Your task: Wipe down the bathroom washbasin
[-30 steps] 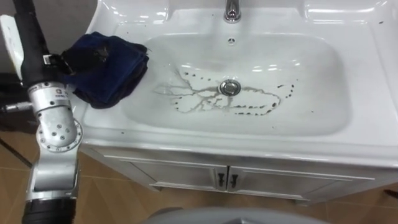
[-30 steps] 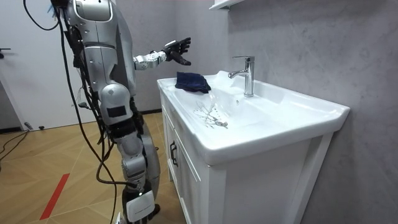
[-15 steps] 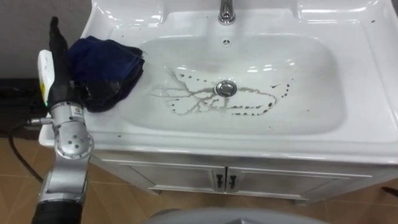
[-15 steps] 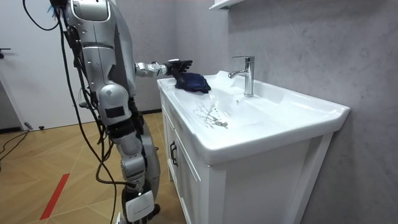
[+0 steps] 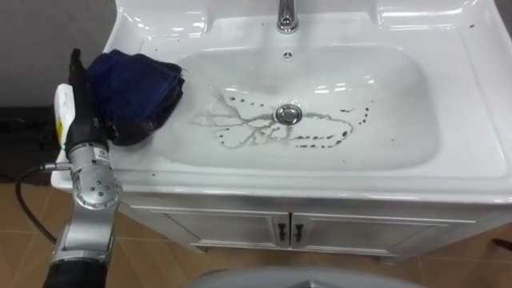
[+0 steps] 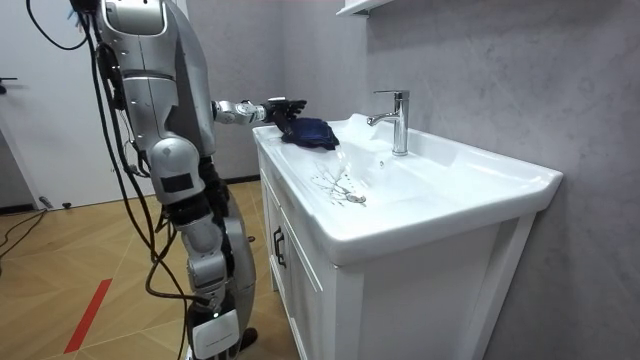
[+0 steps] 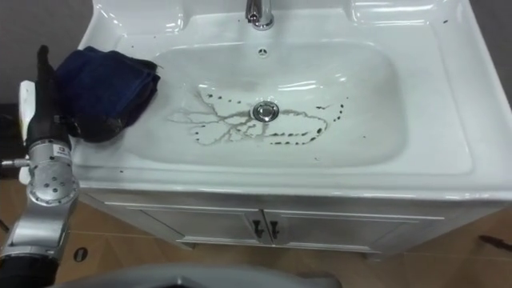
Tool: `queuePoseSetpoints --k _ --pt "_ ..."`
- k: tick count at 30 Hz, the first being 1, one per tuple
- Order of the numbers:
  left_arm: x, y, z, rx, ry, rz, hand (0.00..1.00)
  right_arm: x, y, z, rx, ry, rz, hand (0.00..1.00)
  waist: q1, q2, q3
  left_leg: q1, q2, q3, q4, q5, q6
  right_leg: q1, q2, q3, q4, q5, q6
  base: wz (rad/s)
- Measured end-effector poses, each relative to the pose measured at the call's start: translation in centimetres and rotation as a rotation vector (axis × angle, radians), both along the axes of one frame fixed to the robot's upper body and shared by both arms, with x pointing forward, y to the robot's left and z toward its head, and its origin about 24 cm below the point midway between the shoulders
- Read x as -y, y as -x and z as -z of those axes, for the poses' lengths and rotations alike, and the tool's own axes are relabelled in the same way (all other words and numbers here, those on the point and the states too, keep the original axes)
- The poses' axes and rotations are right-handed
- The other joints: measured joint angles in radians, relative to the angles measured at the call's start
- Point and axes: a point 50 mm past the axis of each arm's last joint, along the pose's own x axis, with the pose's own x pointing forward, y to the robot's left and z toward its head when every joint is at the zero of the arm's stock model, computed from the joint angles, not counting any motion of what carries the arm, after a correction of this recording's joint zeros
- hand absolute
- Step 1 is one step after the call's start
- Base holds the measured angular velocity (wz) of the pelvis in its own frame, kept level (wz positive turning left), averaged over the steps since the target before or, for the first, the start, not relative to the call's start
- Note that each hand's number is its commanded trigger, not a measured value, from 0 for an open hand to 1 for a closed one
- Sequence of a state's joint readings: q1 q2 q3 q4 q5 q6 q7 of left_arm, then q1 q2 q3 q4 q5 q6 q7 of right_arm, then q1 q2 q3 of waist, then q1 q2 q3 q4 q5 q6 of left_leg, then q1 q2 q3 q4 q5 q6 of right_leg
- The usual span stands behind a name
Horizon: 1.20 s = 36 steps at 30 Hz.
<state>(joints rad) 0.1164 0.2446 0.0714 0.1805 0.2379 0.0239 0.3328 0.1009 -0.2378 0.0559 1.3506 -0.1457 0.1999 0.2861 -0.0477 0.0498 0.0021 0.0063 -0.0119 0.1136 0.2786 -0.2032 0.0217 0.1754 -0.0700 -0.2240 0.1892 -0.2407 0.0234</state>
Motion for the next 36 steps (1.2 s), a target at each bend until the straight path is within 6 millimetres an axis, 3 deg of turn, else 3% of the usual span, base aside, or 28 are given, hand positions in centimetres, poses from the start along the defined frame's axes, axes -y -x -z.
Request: queuePoseSetpoints --k 12,20,36 --pt "0.0 0.1 0.2 -0.012 0.0 0.001 0.0 0.0 0.0 0.0 -0.001 0.0 0.0 0.0 0.0 -0.002 0.0011 0.001 0.0 0.0 -0.005 0.0 0.0 -0.001 0.0 0.0 -0.001 0.0 0.0 0.0" --pt "0.5 0.1 0.6 -0.081 -0.112 0.071 0.0 0.0 -1.1 0.0 0.041 0.002 -0.016 0.0 0.0 -0.005 0.0012 0.0 0.0 0.0 -0.004 0.0 0.0 -0.002 0.001 0.001 -0.002 0.0 0.0 0.0" --pt "1.8 -0.1 0.5 -0.151 -0.273 0.17 0.0 0.0 -1.3 0.0 0.04 0.002 -0.025 0.0 -0.002 -0.007 -0.0008 -0.005 -0.002 0.004 -0.004 0.001 0.0 0.0 0.0 0.005 -0.019 0.0 0.0 0.0"
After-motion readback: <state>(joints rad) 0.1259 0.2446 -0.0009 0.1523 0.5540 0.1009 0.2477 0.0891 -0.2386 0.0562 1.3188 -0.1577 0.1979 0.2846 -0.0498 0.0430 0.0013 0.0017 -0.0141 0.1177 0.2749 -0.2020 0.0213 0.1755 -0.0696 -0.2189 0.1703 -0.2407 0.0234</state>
